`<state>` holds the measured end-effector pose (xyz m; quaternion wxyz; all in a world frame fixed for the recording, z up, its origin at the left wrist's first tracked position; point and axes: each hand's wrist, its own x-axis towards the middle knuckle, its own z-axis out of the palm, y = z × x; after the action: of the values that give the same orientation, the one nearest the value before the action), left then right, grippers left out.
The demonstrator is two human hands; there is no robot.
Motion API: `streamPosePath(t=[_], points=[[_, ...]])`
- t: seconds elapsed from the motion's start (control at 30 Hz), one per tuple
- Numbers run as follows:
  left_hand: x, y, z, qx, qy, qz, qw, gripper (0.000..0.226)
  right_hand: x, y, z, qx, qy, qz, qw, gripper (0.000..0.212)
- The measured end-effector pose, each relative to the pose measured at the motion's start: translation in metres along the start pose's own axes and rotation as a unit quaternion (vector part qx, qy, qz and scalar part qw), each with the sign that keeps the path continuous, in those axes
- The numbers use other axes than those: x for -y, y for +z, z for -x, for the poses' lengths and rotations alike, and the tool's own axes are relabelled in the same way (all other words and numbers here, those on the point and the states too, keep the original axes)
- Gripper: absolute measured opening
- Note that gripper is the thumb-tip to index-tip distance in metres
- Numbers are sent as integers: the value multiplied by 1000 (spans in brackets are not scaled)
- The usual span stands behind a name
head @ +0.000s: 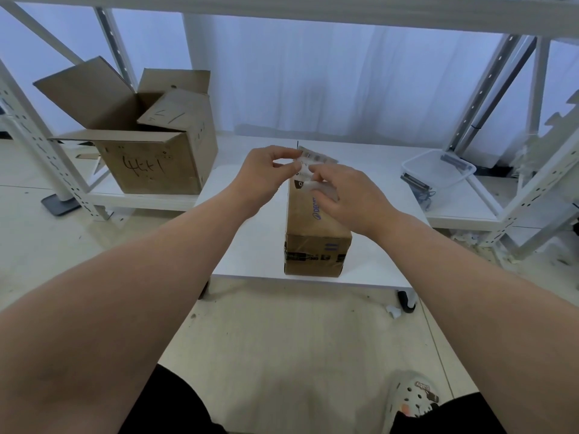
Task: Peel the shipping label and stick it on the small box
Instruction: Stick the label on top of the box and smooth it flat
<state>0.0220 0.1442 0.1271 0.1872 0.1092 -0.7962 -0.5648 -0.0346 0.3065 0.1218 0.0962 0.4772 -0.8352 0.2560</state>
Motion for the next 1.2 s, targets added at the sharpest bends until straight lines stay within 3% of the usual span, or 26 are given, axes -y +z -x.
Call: streamPosePath(t=[0.27,0.5,0.63,0.77,0.87,1.0,1.2], points=[[1,3,1,-2,-7,10,1000,42,4,5,0,-24,-27,104,994,16],[8,0,-1,-11,-19,-3,1000,53,7,10,1,54,8,106,993,20],[16,-9,-2,5,-37,-3,999,54,-3,3,-2,-21,123,-51,991,16],[14,-11,2,33,-44,3,998,55,-13,-6,-9,-120,252,-251,927,27],[10,-8,5,72,-51,10,996,58,-15,-10,-8,-88,329,-362,868,20],[7,-3,6,117,-65,47,990,60,-16,-10,-8,-19,363,-477,801,17],[19,2,0,158,-105,109,976,58,-23,0,-15,-59,358,-483,797,19]])
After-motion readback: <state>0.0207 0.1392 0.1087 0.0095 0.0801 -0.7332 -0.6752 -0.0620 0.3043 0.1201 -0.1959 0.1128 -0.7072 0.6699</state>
